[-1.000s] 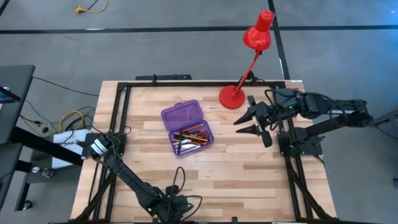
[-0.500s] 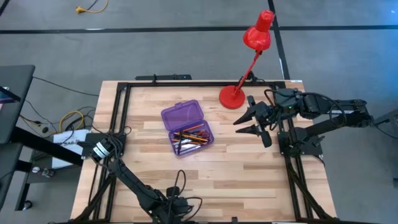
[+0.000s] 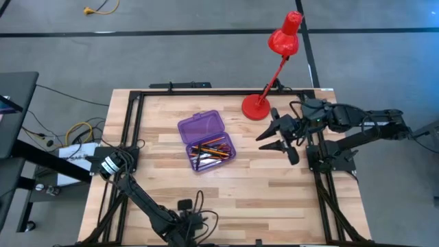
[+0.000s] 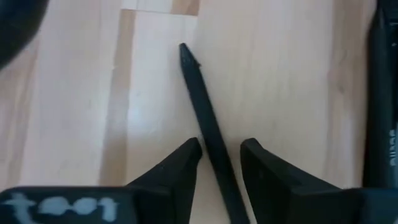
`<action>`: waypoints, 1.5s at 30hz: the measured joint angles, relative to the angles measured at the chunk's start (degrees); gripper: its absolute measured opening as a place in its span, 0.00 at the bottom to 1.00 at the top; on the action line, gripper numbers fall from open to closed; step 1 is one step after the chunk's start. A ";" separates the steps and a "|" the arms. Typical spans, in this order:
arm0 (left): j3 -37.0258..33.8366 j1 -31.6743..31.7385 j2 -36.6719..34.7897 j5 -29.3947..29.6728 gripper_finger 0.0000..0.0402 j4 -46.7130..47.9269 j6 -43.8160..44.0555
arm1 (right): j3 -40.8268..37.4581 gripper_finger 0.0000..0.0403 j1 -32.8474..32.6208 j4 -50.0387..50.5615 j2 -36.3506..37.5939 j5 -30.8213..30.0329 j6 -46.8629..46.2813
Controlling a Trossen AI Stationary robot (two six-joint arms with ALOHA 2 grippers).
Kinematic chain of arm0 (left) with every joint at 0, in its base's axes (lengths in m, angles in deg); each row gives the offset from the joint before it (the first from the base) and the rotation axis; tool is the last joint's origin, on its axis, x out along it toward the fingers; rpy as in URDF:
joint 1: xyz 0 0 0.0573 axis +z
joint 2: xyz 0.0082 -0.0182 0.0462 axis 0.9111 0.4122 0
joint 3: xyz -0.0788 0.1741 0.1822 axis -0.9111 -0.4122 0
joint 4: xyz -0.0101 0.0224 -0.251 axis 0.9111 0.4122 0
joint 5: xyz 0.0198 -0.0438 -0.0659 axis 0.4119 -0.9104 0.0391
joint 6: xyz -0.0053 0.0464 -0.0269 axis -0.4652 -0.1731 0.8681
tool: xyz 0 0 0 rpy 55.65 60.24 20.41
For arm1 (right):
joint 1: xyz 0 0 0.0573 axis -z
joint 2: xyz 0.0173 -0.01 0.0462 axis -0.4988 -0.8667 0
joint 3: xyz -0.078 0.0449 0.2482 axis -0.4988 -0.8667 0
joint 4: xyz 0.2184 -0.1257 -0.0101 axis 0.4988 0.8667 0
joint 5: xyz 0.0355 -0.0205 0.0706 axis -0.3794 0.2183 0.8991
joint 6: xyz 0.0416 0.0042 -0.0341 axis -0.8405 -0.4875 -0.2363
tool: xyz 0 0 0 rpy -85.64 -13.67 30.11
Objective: Pick & place school supplies into a supply box
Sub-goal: Put the black pen into the purple supply box
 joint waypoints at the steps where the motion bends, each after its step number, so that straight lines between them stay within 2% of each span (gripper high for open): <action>1: -0.02 0.03 0.00 0.06 0.28 0.45 0.30 | 0.07 0.33 0.16 -0.54 -0.09 0.12 0.02; 5: -0.02 0.51 -0.04 -0.55 0.24 2.36 1.46 | 0.13 0.33 1.00 -0.37 -0.20 0.01 0.02; 11: -1.80 1.40 -0.63 -4.78 0.14 2.43 5.07 | 0.13 0.33 0.79 -0.41 -0.22 0.11 -0.02; 16: -1.88 1.57 -0.70 -5.16 0.08 3.27 7.03 | 0.13 0.33 -0.36 -0.08 -0.21 0.08 -0.02; 22: -1.88 2.49 -0.76 -5.25 0.05 4.21 7.08 | 0.13 0.33 -1.54 -0.10 -0.20 -0.02 -0.36; 35: -1.88 7.10 -0.92 -6.44 0.04 2.83 -0.19 | 0.13 0.33 -1.62 -0.10 -0.20 -0.01 -1.06; 40: -1.97 9.18 -1.02 -8.48 0.04 1.52 -7.66 | 0.13 0.33 -1.62 -0.10 -0.20 -0.01 -1.05; 45: -2.56 13.20 -2.14 -13.07 0.04 -0.24 -16.64 | 0.13 0.33 -1.62 -0.10 -0.20 0.07 -1.90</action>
